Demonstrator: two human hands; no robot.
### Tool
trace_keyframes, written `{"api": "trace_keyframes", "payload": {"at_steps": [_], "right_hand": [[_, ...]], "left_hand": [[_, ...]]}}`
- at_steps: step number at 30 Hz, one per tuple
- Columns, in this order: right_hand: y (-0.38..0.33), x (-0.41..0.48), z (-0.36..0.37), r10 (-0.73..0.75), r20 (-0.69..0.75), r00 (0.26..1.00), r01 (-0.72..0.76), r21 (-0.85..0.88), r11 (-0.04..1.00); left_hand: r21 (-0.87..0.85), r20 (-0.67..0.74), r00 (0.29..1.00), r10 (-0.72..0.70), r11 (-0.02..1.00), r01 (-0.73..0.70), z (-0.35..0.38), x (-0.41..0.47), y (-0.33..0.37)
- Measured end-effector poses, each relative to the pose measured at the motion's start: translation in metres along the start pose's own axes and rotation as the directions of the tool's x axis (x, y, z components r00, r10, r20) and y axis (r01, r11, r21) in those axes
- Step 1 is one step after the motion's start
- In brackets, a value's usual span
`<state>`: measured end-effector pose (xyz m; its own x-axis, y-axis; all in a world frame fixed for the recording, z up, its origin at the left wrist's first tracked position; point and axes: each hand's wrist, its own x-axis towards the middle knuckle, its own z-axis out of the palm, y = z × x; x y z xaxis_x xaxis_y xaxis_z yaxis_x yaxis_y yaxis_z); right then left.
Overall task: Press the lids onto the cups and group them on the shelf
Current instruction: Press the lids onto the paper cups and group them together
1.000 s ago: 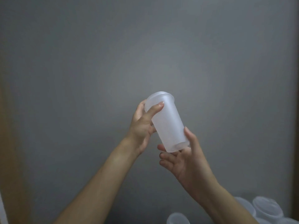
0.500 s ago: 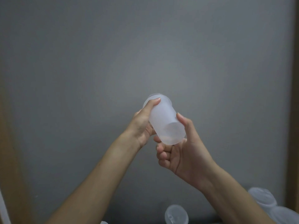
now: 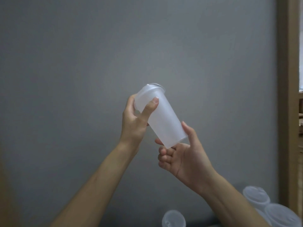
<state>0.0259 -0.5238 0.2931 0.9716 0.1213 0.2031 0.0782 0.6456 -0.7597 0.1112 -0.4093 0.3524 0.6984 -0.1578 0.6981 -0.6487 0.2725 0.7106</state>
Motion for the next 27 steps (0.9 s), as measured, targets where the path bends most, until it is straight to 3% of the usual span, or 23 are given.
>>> {"api": "trace_keyframes", "payload": {"at_steps": [3,5,11,17,22,27], "right_hand": [[0.003,0.004,-0.001,-0.045,-0.043,0.998,0.044,-0.035,0.998],[0.006,0.004,0.001,-0.024,-0.028,0.999,0.024,-0.024,0.999],[0.015,0.013,0.002,-0.063,-0.007,0.998,0.062,-0.053,0.997],[0.022,0.020,0.004,-0.052,0.024,0.998,0.052,-0.033,0.998],[0.033,0.029,0.002,-0.112,0.004,0.994,0.111,-0.144,0.983],[0.039,0.036,0.004,-0.128,0.101,0.987,0.141,-0.134,0.981]], "left_hand": [[-0.179,0.145,0.985,-0.092,0.977,0.118,0.001,-0.001,0.002],[-0.253,0.166,0.977,-0.134,0.952,0.174,0.002,-0.002,0.003],[-0.154,0.026,0.986,-0.165,0.974,0.167,-0.003,-0.001,-0.006],[-0.201,0.154,0.956,-0.250,0.939,0.278,-0.015,0.002,-0.010],[-0.094,-0.047,0.985,-0.168,0.982,0.163,-0.017,0.001,-0.019],[-0.237,0.129,0.953,-0.274,0.925,0.298,-0.028,0.008,-0.017]]}}
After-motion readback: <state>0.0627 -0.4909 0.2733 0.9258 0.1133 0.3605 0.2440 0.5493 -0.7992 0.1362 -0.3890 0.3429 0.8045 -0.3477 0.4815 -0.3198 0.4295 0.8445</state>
